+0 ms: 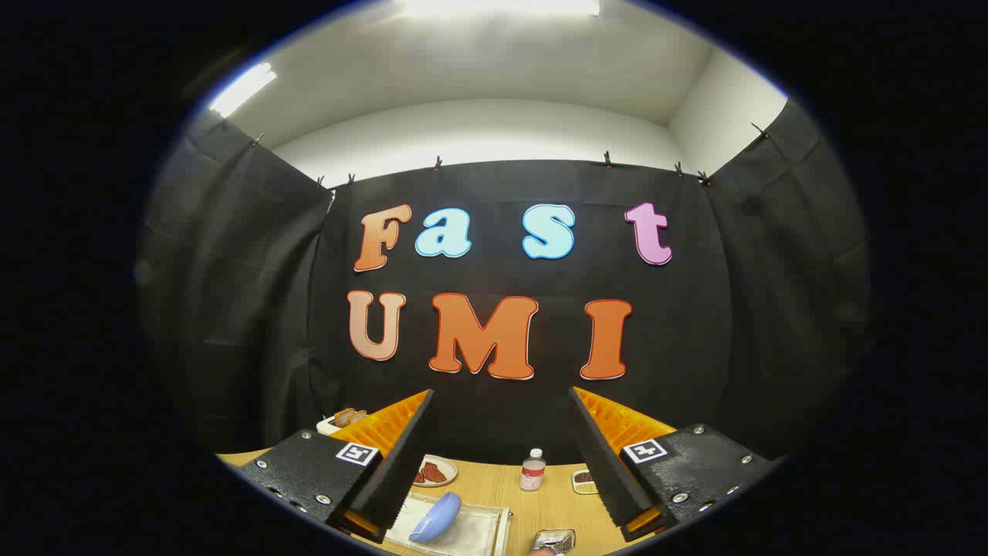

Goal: Take the plate from the dish rack, then take the spoon from the basket and place it into the plate.

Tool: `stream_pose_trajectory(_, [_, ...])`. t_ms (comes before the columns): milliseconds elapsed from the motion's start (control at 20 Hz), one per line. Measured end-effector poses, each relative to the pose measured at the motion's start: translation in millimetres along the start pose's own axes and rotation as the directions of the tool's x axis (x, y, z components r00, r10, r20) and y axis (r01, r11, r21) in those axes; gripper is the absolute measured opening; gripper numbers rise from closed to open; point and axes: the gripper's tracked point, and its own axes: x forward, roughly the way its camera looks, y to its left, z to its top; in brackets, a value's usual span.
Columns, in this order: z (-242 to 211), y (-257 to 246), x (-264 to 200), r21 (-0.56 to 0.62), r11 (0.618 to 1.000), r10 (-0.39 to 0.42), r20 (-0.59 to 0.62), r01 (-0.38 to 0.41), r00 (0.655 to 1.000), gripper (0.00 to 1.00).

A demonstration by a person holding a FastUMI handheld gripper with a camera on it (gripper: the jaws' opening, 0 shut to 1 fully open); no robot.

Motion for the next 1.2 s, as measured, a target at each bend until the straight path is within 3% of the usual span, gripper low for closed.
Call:
stream_pose_trajectory(800, [-38.1,6.0,1.8,0.010,1.000,0.025,-0.137,-0.024,0.990,0.99])
stream_pose_trajectory(1200, [-73.2,30.8,6.5,0.027,0.996,0.086,-0.265,-0.082,0.960,0.99])
